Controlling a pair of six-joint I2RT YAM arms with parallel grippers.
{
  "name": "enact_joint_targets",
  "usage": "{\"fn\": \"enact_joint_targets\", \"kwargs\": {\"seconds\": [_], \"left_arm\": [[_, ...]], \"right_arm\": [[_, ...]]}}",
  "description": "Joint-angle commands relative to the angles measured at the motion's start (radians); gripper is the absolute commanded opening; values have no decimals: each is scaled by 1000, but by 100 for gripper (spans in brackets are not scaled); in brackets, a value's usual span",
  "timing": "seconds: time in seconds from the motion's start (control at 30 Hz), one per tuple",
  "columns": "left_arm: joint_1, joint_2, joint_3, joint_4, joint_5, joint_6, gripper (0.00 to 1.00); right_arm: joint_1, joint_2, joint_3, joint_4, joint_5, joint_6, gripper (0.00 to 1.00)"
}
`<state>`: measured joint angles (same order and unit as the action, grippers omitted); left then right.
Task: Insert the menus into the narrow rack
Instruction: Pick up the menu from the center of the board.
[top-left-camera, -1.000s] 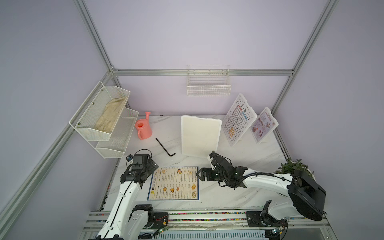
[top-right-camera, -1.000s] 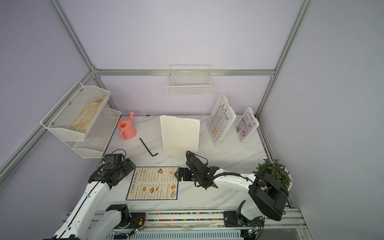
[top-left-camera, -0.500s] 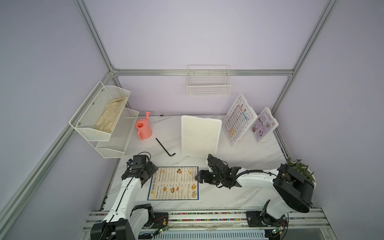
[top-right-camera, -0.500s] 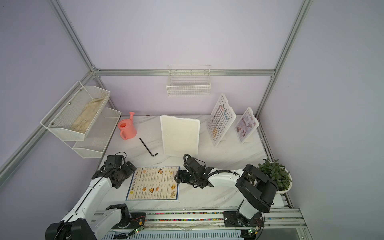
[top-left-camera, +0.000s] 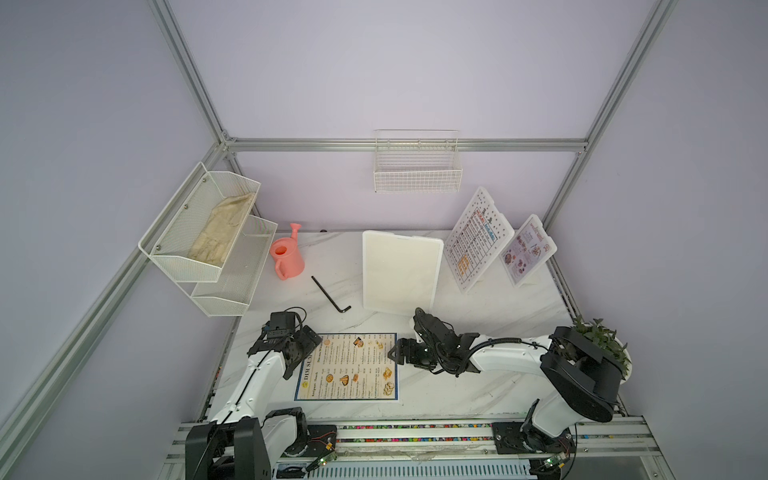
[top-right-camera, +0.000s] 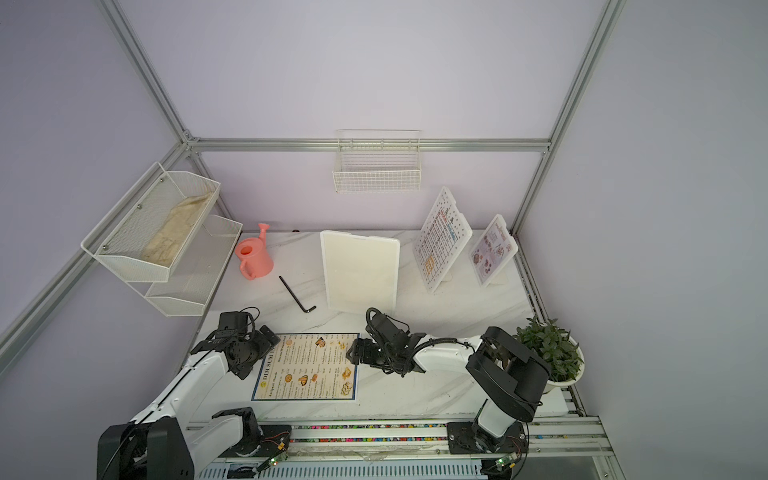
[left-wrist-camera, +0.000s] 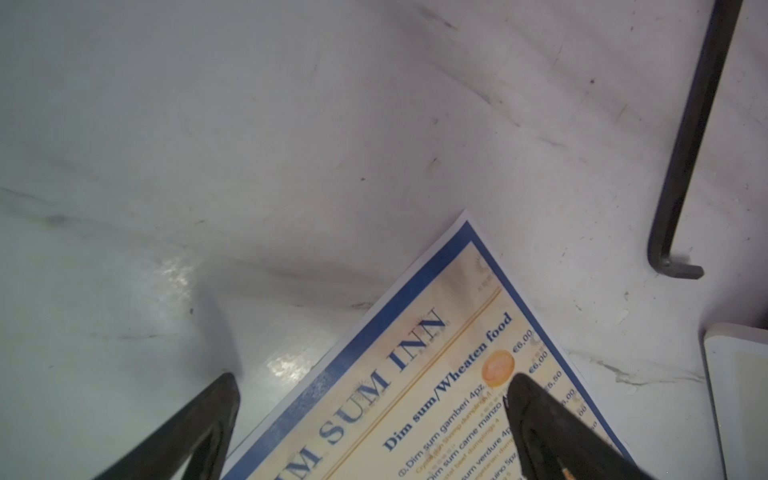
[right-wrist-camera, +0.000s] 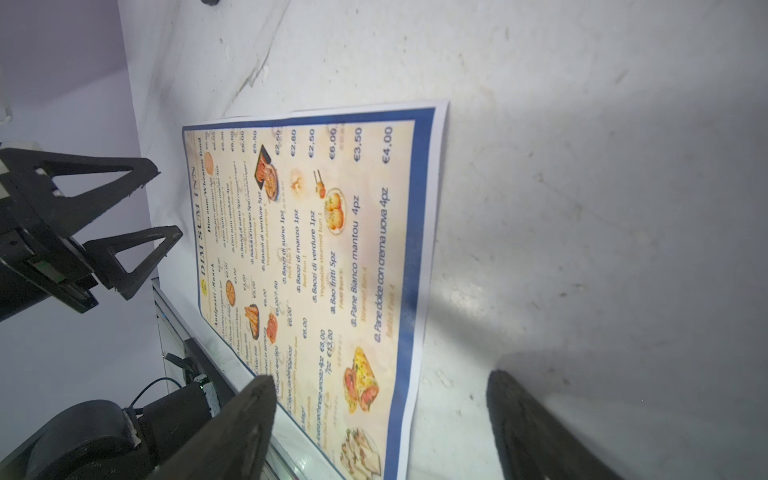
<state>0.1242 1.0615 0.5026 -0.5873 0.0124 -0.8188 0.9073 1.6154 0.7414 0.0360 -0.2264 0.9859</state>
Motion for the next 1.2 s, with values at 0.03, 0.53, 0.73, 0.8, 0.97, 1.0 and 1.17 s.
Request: {"fn": "enact_joint_targets", "kwargs": {"seconds": [0.03,0.53,0.73,0.8,0.97,1.0,1.17], "left_arm": [[7,-3,-35,32,46,6,100],[-32,11,-60,55,175,12,100],[-69,9,-74,79,216,-3,100],[-90,9,-80,92,226,-12,100],[-124,11,-85,102,243,-22,100],[-129,8,-86,103,246,-23,100],[-158,6,-90,119,264,-26,100]], "right_arm": [[-14,24,-15,-27,-1,45,83],[-87,24,-66,-21,-48,86,79],[-120,24,-88,-1,-90,92,79],[-128,27,-95,6,-102,92,79],[-145,24,-112,13,-120,104,79],[-146,20,-115,14,-118,107,79],[-147,37,-127,53,-130,109,80]]}}
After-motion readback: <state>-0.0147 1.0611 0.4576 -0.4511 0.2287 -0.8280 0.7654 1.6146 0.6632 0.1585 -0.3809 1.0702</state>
